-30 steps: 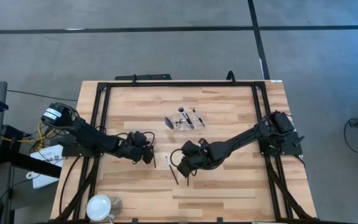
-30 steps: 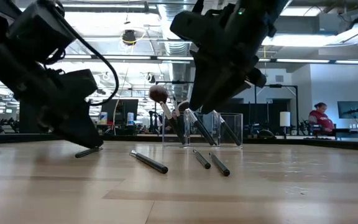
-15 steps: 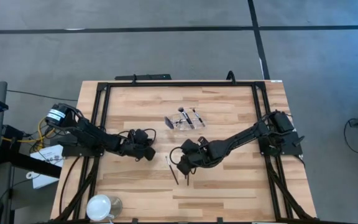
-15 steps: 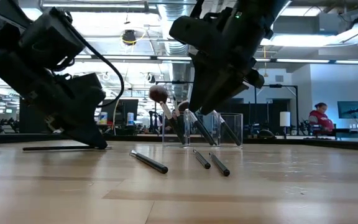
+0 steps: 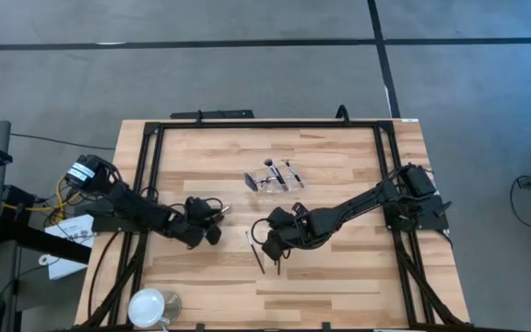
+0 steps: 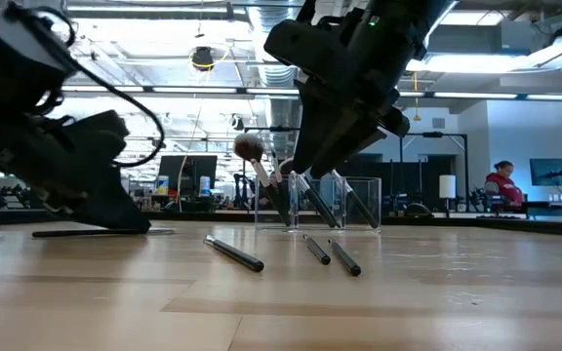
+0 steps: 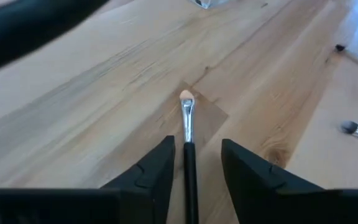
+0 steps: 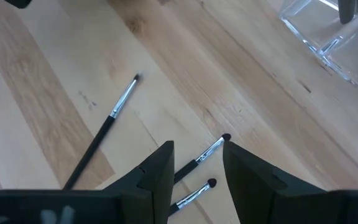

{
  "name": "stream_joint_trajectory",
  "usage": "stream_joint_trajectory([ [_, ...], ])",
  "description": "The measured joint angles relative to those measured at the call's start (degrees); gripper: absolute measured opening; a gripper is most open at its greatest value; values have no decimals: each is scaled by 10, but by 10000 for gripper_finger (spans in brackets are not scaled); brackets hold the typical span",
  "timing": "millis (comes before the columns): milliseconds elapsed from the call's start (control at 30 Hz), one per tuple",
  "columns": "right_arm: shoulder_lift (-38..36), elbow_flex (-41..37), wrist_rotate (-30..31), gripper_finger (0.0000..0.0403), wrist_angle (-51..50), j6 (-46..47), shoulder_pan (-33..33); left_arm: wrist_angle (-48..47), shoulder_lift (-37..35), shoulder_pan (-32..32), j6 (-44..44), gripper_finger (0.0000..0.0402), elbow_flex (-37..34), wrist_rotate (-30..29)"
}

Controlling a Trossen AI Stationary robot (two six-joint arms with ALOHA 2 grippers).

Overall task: Put items in baskets/containers
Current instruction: Put the eyeshadow brush into the middle section of the transparent organizer

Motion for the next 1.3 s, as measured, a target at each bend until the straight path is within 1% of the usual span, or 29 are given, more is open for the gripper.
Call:
stream_joint_trajectory([
  [67,0,0,0,127,0,0,0,25,0,-9,-8,135,-15,-11],
  [167,0,0,0,127,0,0,0,47,1,-17,-5,126,-29,-18],
  [333,0,0,0,127,1,0,0,48,2,-18,-3,103,-30,-21],
  [500,0,0,2,127,20,-19,0,48,2,-16,16,91,-31,-23],
  [600,0,0,2,127,58,-45,0,48,8,-12,21,73,-31,-27],
  [700,0,0,2,127,104,-83,0,64,32,-14,6,24,-31,-52],
  [733,0,0,5,127,124,-102,0,72,39,-15,4,16,-31,-59],
  [900,3,0,57,127,243,-215,-5,106,48,-23,9,13,-34,-70],
  [1033,3,0,62,127,313,-281,-13,121,30,-26,26,12,-34,-57],
  [1100,3,0,62,127,315,-298,-20,119,14,-27,31,11,-34,-51],
  [1200,3,0,62,127,300,-322,-26,126,-23,-36,63,11,-35,-23],
  [1300,3,0,56,127,285,-309,-31,134,-67,-42,99,10,-33,-41],
])
